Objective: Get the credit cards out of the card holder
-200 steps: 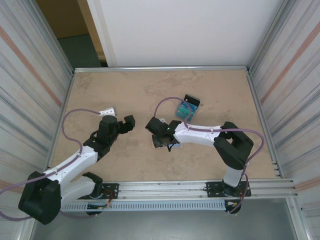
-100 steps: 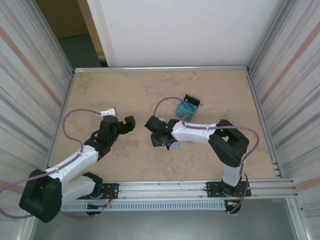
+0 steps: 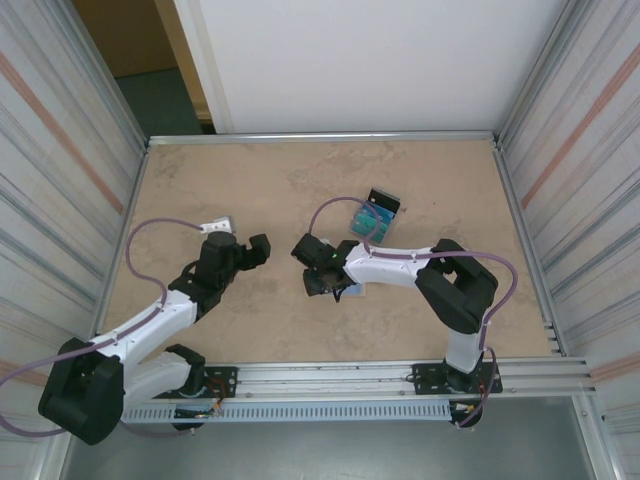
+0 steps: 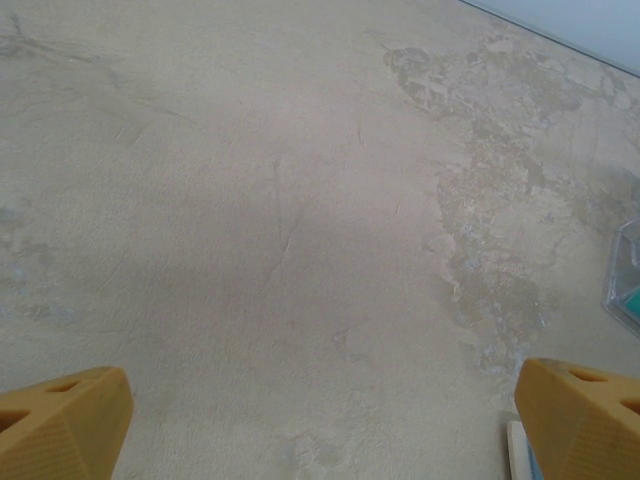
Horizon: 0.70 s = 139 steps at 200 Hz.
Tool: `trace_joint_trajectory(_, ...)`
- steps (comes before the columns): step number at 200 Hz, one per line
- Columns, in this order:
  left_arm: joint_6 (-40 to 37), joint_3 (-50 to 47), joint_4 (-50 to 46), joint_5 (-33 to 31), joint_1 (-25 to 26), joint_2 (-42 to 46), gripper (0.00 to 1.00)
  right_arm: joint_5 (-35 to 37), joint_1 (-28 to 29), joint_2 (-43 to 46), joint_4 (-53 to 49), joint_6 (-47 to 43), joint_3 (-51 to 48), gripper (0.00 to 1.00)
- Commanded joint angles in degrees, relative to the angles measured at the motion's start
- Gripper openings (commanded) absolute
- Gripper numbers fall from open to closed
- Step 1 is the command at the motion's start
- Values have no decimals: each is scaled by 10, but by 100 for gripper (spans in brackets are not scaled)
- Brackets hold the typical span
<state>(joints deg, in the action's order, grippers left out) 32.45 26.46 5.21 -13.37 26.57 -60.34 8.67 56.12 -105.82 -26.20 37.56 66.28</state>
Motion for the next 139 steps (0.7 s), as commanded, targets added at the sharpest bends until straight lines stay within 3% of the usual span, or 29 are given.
trace_joint_trajectory(1, 10, 13, -10, -7, -6, 0, 99, -26, -7, -10, 2, 17, -28, 48)
trace_joint_trajectory(43, 4, 15, -9, 2, -6, 6, 99, -40, -19, 9, 18, 9, -47, 38)
trace_joint_trajectory(84, -20, 16, 11, 30, -7, 17, 99, -41, -25, 24, 27, 0, -52, 21)
trace_joint_trajectory(139, -6, -1, 63, 56, -6, 26, 99, -18, -27, 55, 6, -4, -48, 24)
